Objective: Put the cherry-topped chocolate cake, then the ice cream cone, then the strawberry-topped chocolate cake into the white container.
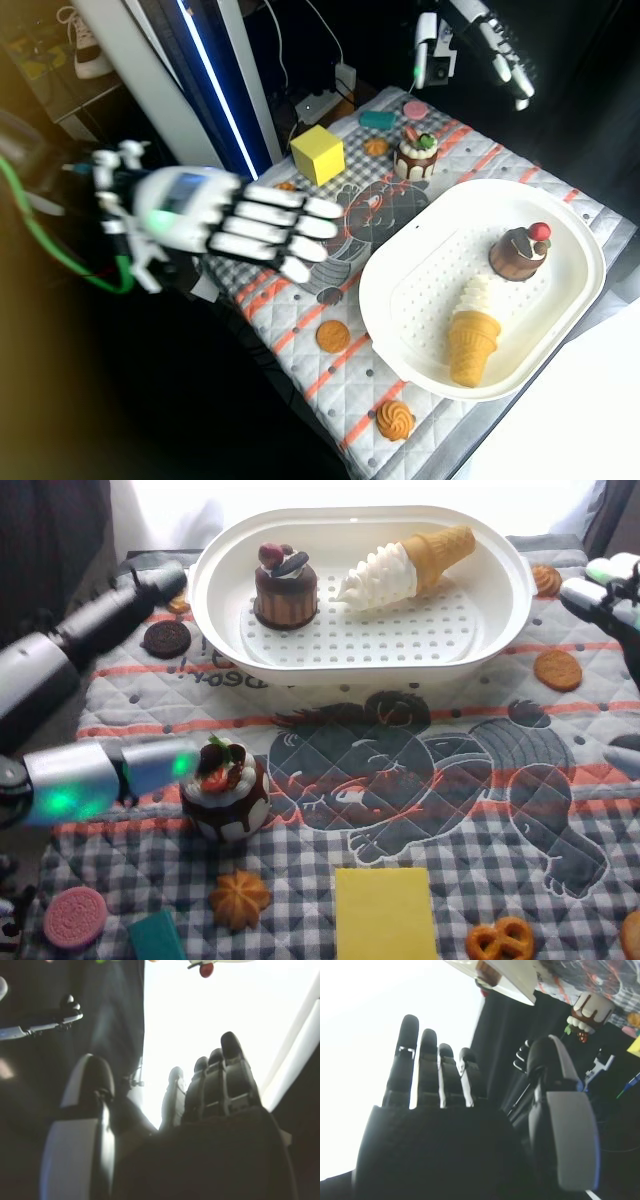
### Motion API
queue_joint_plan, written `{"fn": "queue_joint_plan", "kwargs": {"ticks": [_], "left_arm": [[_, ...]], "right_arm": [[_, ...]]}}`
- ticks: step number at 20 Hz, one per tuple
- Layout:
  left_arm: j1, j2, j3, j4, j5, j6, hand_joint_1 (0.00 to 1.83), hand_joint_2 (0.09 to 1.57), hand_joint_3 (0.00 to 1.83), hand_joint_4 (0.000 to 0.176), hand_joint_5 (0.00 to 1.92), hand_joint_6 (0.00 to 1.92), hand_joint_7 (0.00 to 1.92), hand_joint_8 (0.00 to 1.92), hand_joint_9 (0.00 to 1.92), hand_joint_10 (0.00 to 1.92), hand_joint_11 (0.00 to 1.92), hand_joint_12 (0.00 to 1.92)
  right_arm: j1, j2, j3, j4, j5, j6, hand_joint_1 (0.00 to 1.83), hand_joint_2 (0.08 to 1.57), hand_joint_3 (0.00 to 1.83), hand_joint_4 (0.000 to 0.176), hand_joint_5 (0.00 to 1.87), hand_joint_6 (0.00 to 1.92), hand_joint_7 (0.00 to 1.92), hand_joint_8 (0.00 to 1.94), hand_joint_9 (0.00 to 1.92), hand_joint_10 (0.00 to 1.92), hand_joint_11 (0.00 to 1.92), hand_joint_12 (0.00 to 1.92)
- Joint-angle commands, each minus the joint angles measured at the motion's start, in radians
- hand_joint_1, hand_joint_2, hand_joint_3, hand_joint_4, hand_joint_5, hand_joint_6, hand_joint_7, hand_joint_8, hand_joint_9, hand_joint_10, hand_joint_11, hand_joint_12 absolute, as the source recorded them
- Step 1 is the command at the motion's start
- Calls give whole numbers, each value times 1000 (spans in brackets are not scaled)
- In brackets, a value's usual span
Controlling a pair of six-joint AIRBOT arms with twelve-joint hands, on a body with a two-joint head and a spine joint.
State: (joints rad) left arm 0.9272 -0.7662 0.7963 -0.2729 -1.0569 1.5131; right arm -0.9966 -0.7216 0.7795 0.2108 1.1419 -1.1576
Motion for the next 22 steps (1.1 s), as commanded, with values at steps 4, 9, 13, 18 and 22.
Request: {"fn": "queue_joint_plan", "kwargs": {"ticks": [4, 9, 13, 18, 22], "left_arm": [[-35, 17, 9, 76, 57, -5, 682, 1035, 0, 71, 0, 0, 0, 0, 0, 0, 13, 6], [-97, -32, 57, 132, 252, -5, 693, 1035, 0, 131, 0, 0, 0, 0, 0, 0, 25, 12], [-113, -77, 86, 139, 332, -4, 847, 1063, 0, 93, 47, 35, 108, 23, 84, 287, 3, 793], [-125, -104, 107, 140, 355, -4, 1179, 1162, 6, 0, 732, 936, 847, 992, 575, 1175, 275, 1747], [-145, -83, 94, 138, 271, -4, 1208, 1216, 0, 0, 723, 1206, 872, 1389, 588, 1586, 361, 1921]], "right_arm": [[-12, 28, -18, -10, 156, 6, 576, 1195, 0, 0, 0, 0, 0, 0, 69, 30, 0, 439], [-22, 21, -16, 3, 157, 8, 574, 1193, 0, 0, 0, 0, 0, 0, 88, 20, 0, 565], [-25, 15, -13, 5, 157, 11, 481, 1185, 0, 0, 0, 0, 0, 0, 98, 15, 0, 636], [-35, 11, -11, 12, 159, 21, 427, 1198, 2, 0, 0, 0, 0, 0, 101, 11, 0, 742], [-43, 10, -11, 18, 159, 24, 399, 1239, 4, 0, 0, 0, 0, 0, 84, 10, 0, 803]]}}
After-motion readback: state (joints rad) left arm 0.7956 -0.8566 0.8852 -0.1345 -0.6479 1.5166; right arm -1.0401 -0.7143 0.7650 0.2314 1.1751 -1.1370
